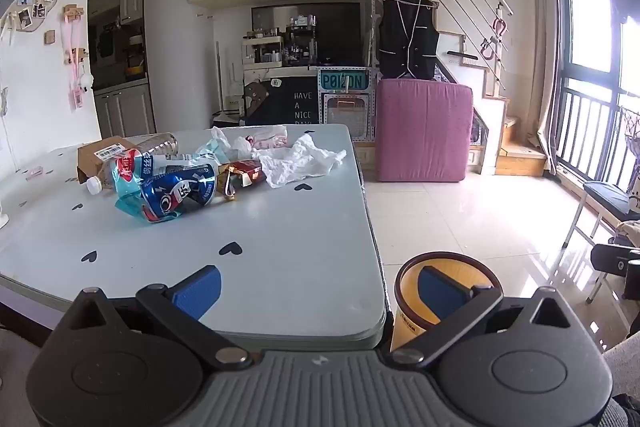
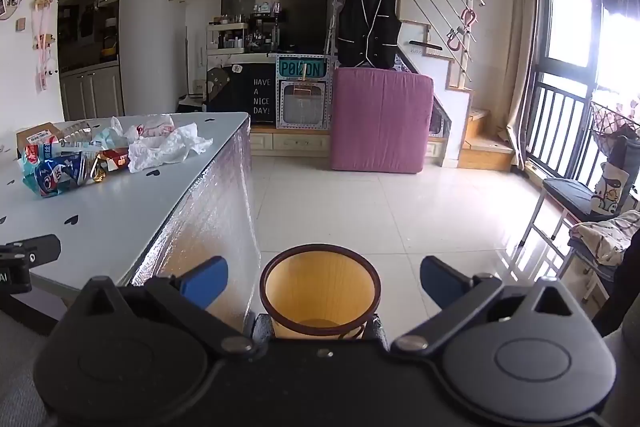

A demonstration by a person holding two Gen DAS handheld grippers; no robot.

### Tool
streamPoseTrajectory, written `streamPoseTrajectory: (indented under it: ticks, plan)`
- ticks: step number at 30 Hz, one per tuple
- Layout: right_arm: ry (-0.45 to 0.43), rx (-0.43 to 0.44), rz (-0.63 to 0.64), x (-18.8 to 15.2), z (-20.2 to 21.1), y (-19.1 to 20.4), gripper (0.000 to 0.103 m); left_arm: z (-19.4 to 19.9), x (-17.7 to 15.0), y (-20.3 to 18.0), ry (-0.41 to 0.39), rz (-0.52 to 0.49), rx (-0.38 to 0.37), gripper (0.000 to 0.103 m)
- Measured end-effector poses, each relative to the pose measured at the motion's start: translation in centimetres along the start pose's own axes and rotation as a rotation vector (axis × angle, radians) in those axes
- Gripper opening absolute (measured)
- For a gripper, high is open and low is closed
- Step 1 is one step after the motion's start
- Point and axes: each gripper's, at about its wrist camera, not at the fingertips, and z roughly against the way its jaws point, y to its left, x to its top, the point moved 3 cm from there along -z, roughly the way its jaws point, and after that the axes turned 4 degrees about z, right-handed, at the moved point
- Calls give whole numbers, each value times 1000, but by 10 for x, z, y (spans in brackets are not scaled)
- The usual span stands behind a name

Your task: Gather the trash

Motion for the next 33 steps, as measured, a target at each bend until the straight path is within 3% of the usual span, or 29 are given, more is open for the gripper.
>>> streamPoseTrajectory:
  ticks: [33]
  plan:
    - [4, -2, -1, -1, 0, 1, 103, -4, 1, -6, 3, 0, -9, 103]
